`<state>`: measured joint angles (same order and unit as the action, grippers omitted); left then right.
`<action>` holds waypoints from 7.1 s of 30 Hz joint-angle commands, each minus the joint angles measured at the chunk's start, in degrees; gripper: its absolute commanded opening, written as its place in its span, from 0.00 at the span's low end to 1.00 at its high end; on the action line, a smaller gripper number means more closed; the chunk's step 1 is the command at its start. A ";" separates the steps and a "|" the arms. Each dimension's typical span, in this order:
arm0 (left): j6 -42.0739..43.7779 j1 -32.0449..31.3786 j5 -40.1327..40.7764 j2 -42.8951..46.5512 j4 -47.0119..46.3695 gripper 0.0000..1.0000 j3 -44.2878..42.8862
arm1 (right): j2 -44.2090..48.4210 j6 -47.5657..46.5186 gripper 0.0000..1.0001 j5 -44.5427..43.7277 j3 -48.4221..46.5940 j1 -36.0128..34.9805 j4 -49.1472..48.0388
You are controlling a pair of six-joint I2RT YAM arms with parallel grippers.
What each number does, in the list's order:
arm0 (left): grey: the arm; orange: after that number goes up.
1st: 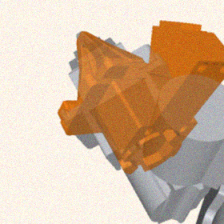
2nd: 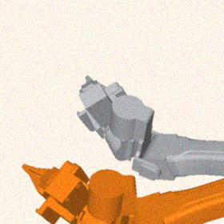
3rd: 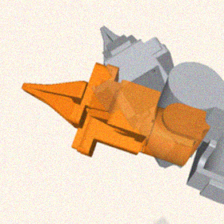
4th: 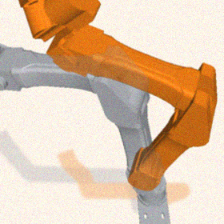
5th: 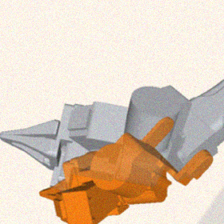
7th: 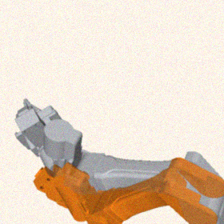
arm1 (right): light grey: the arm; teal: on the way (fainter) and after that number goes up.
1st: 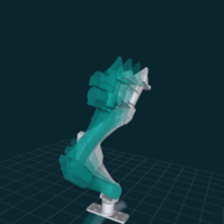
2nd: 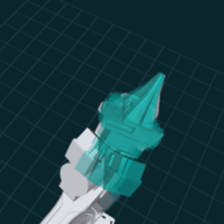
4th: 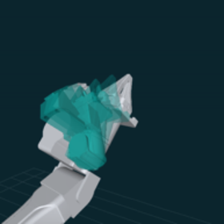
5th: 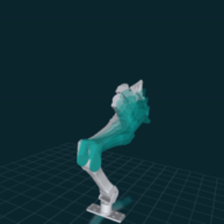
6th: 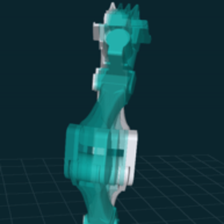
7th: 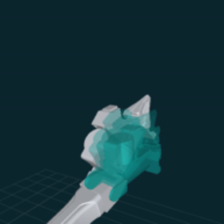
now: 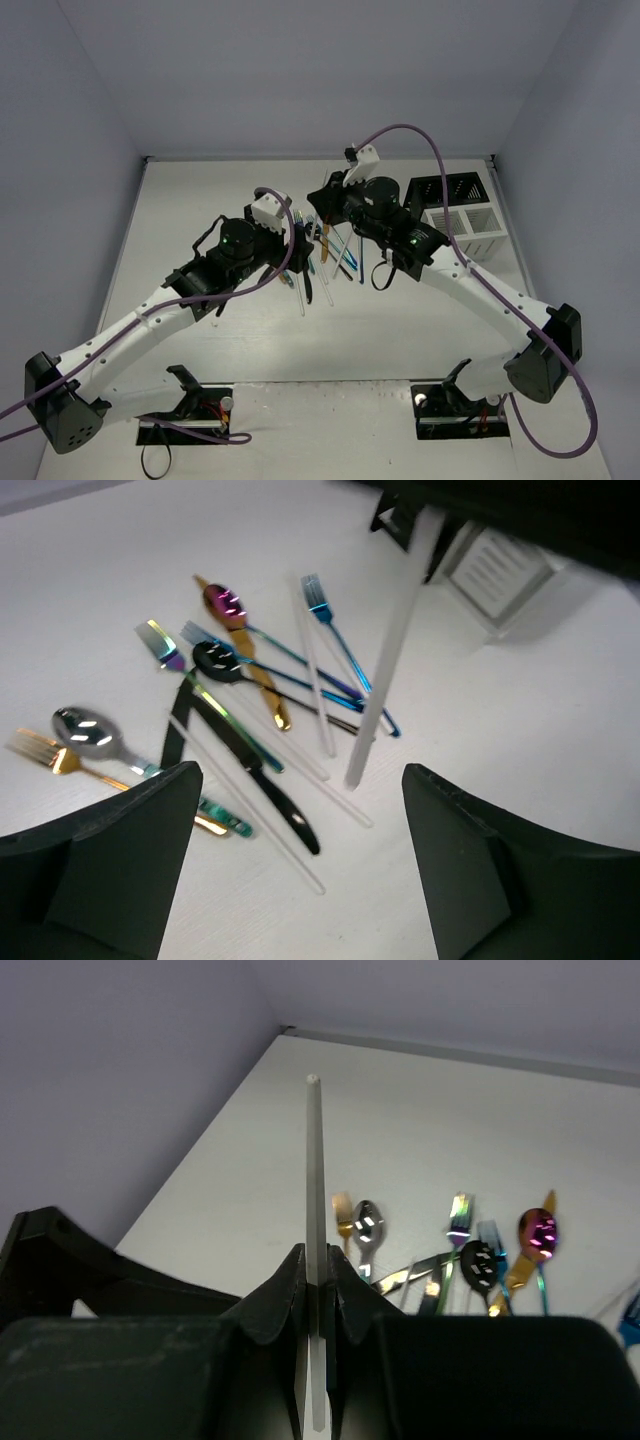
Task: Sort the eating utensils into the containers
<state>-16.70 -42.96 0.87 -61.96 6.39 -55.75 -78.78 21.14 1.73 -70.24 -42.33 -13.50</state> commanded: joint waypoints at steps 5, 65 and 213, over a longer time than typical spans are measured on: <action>-8.06 5.87 14.69 -1.52 14.23 0.83 -6.25 | 2.43 -13.56 0.00 -17.14 -3.97 18.57 -4.82; -0.16 26.61 6.25 13.88 21.57 0.83 0.42 | -8.39 3.01 0.53 -15.17 -7.01 18.42 25.27; -2.64 29.51 -0.26 15.02 20.50 0.83 4.42 | -37.26 -3.47 0.33 0.11 -18.01 17.89 31.52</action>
<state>-18.68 -13.80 1.28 -46.65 29.39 -50.76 -116.07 16.47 1.89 -84.61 -23.73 17.37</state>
